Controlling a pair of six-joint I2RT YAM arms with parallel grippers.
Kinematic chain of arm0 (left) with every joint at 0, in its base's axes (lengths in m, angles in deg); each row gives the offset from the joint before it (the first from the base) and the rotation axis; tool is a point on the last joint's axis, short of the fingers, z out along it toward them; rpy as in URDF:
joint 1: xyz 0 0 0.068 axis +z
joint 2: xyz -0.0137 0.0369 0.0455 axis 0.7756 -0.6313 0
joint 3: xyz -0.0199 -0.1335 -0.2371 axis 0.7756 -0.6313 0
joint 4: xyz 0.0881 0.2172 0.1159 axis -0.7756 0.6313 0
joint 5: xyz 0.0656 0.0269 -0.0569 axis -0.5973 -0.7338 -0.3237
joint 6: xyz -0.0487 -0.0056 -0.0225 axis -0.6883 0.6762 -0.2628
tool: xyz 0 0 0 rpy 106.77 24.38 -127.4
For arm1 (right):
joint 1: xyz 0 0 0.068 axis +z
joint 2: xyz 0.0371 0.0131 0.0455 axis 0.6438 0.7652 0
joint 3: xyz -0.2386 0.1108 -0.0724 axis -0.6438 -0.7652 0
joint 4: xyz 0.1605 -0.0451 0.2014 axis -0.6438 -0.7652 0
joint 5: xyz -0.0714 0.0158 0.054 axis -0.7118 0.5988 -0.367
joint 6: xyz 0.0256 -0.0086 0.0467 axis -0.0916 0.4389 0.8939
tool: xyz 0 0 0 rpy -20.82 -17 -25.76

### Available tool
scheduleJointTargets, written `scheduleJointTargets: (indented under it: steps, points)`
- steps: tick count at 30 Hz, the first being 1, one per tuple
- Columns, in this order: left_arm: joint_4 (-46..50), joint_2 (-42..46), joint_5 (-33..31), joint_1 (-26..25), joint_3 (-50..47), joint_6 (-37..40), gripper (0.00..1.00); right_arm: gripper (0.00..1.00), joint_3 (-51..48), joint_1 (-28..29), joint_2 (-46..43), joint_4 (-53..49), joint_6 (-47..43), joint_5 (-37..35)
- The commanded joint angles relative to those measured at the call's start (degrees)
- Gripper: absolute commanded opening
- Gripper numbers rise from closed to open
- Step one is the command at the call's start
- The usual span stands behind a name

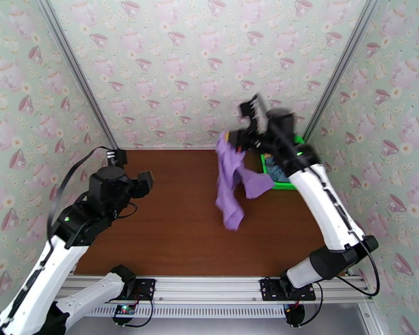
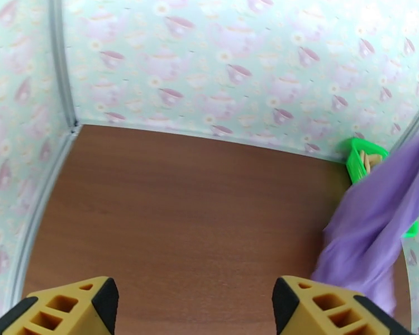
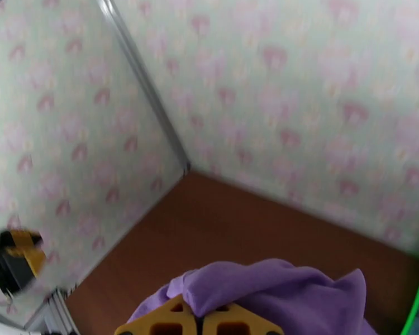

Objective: Fold and stack the mixed laundry pile

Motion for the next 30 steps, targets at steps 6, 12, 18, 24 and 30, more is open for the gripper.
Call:
scheduleJointTargets:
  steps: [6,12,18,24,30]
  points:
    - [11.4,-7.4,7.2,0.0,4.3,-4.0,0.81,0.00,-32.9,1.7,-22.7,-7.3,7.6,-30.3]
    - [6.9,-15.4,15.5,-3.9,-3.4,-7.9,0.82,0.56,-44.9,1.7,-29.4,-18.1,15.8,-30.6]
    - [-3.8,-23.3,23.0,-12.3,-11.5,-13.4,0.85,0.99,-42.5,1.7,-26.7,-16.5,15.5,-31.2]
    - [-15.9,-32.3,27.7,-18.8,-16.6,-15.8,0.86,1.00,-28.6,1.3,-11.8,-12.3,8.7,-30.3]
    - [-22.9,-44.4,25.7,-19.2,-16.3,-15.4,0.84,0.95,-13.1,-3.0,10.3,-7.3,7.8,-27.1]
